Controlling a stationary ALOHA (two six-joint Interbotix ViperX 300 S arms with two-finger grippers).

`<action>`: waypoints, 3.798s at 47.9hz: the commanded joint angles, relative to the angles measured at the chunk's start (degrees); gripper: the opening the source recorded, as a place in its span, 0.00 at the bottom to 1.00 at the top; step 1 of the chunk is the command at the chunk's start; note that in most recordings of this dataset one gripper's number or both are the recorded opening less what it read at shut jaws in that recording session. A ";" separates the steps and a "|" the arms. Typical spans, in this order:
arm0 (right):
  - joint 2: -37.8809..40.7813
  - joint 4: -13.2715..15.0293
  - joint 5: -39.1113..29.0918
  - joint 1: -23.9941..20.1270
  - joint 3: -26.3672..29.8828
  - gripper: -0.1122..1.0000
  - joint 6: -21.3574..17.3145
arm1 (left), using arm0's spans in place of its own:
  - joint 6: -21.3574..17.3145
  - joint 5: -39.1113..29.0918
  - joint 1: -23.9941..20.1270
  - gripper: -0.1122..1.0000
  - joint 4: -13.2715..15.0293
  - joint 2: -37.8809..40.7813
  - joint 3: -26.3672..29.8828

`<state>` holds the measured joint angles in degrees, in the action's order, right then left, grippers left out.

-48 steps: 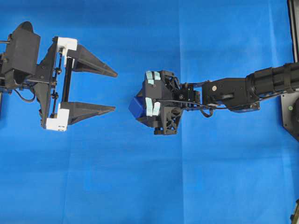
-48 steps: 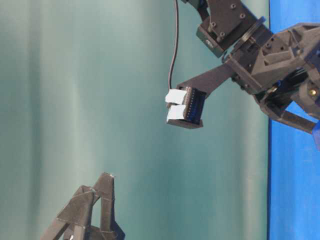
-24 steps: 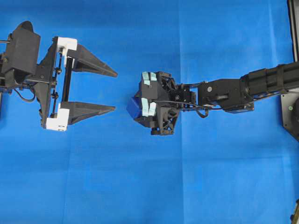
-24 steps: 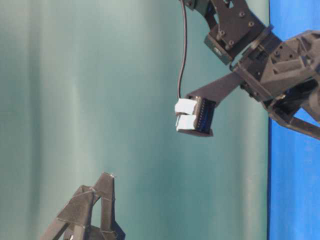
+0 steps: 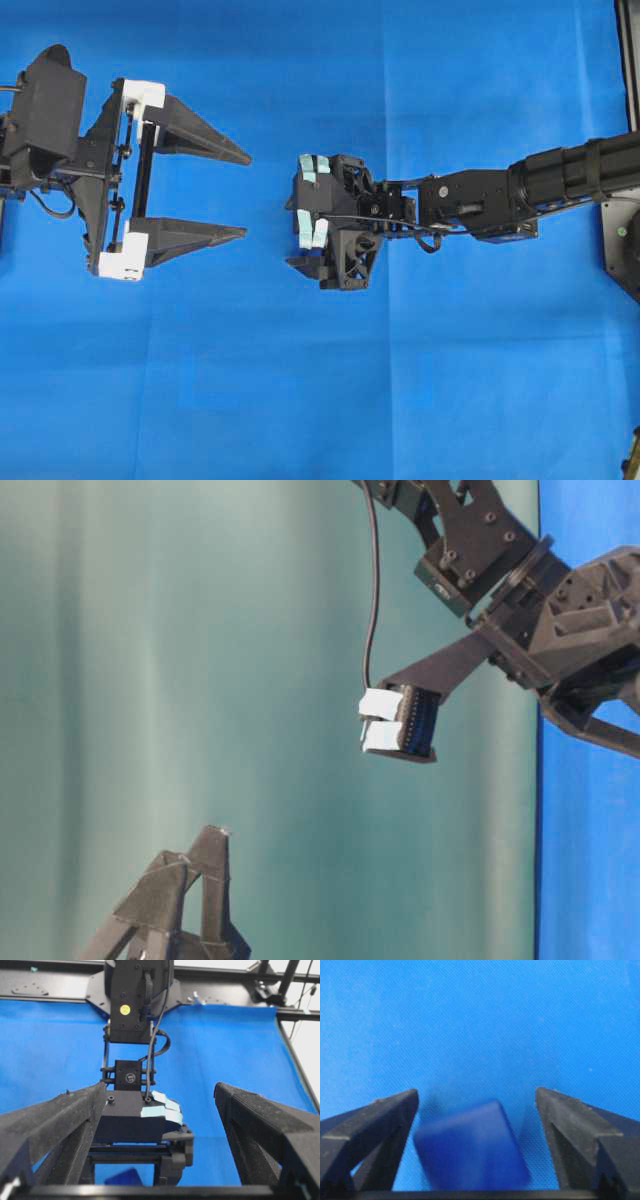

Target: Handover the blue block to the right arm after grasping it with the left arm, then place it in the designated position.

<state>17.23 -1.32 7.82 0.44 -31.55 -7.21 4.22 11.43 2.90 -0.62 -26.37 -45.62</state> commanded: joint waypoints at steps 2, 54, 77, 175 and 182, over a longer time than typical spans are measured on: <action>-3.25 0.00 -0.70 0.00 0.79 0.86 -0.09 | 0.09 0.26 -0.18 0.94 -0.09 -0.70 1.32; -47.20 0.79 -21.97 0.18 -8.88 0.85 -0.09 | 0.18 0.26 -0.18 0.94 -0.09 -0.09 1.85; -50.36 1.23 -22.94 0.35 -10.20 0.85 -0.09 | 0.18 0.26 -0.26 0.94 0.00 -0.09 1.85; -69.52 5.54 -17.93 0.88 -18.11 0.80 -0.09 | 0.18 0.26 -0.18 0.94 0.00 -0.53 1.85; -69.52 5.54 -17.93 0.88 -18.19 0.80 -0.09 | 0.18 0.26 0.00 0.94 0.00 -0.62 1.93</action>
<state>-52.56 4.31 -10.72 1.14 -50.27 -7.21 4.39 11.43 2.90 -0.53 -26.28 -45.18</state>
